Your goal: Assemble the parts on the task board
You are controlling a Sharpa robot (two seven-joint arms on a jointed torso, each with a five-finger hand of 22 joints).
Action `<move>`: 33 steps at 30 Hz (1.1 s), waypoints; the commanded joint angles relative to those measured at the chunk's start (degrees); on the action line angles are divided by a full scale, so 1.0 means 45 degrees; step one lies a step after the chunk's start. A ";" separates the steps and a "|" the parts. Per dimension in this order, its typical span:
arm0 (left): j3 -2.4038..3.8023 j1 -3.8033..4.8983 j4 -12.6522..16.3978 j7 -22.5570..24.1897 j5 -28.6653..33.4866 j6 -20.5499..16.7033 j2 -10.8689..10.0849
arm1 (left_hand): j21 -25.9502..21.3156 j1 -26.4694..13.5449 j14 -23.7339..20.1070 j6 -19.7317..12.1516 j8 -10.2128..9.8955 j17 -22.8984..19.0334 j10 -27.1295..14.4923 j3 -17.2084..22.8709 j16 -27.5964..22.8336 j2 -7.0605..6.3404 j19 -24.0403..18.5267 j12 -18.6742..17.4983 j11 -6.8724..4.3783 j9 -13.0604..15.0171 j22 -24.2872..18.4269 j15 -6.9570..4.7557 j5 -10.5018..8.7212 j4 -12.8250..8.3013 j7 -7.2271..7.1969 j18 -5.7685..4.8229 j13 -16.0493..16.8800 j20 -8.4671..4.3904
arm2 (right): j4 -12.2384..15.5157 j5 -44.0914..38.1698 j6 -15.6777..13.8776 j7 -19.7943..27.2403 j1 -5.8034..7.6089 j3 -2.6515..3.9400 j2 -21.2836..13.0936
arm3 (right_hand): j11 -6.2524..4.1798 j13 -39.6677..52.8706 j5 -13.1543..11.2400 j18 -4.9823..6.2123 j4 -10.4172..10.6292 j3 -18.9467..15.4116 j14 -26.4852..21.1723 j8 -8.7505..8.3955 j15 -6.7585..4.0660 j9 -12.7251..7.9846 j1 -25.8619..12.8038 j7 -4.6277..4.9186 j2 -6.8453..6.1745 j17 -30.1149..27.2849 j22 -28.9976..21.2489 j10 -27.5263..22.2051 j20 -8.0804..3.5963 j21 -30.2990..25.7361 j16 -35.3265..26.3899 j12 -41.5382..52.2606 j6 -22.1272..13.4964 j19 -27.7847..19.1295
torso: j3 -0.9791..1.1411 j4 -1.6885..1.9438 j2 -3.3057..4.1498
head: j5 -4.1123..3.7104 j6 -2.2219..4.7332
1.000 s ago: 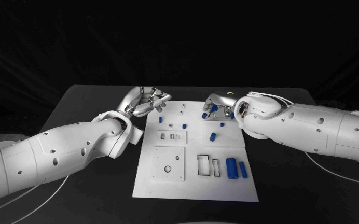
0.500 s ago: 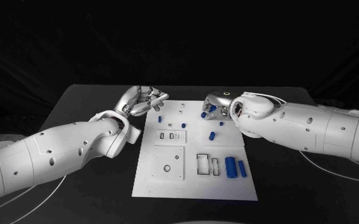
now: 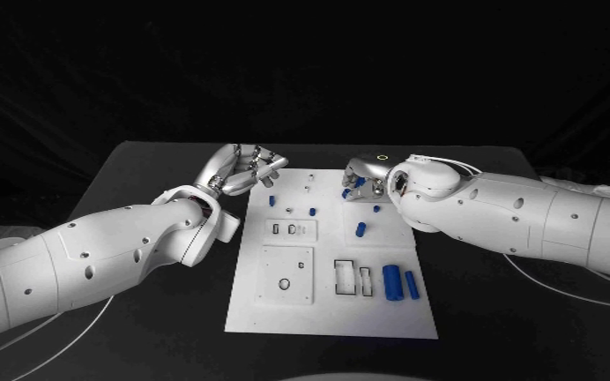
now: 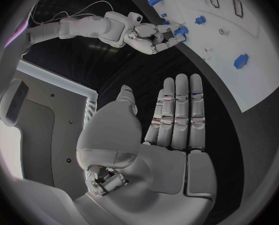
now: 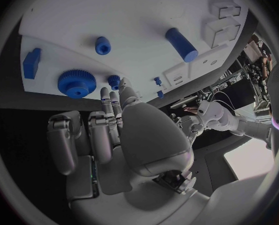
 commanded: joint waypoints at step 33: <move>0.0015 0.0029 0.0028 0.0156 -0.0052 0.0107 -0.0018 | -0.0064 0.0064 -0.0123 0.0137 -0.0111 0.0046 -0.0076 -0.0111 -0.0091 0.0161 -0.0106 -0.0054 0.0026 0.0021 0.0011 0.0005 -0.0053 -0.0008 -0.0022 0.0234 0.0044 0.0001 | -0.0231 -0.0090 0.0409 -0.0282 -0.0138 0.0013 0.0197 | -0.0452 -0.0013 -0.0052 -0.0086 0.0297 0.0955 0.1341 -0.0039 -0.0554 0.0134 0.0347 -0.0407 0.0605 0.3353 0.3354 0.1673 -0.0571 0.0056 0.0052 -0.0552 0.1414 0.1331 | -0.0001 0.0011 -0.0025 | 0.0059 -0.0052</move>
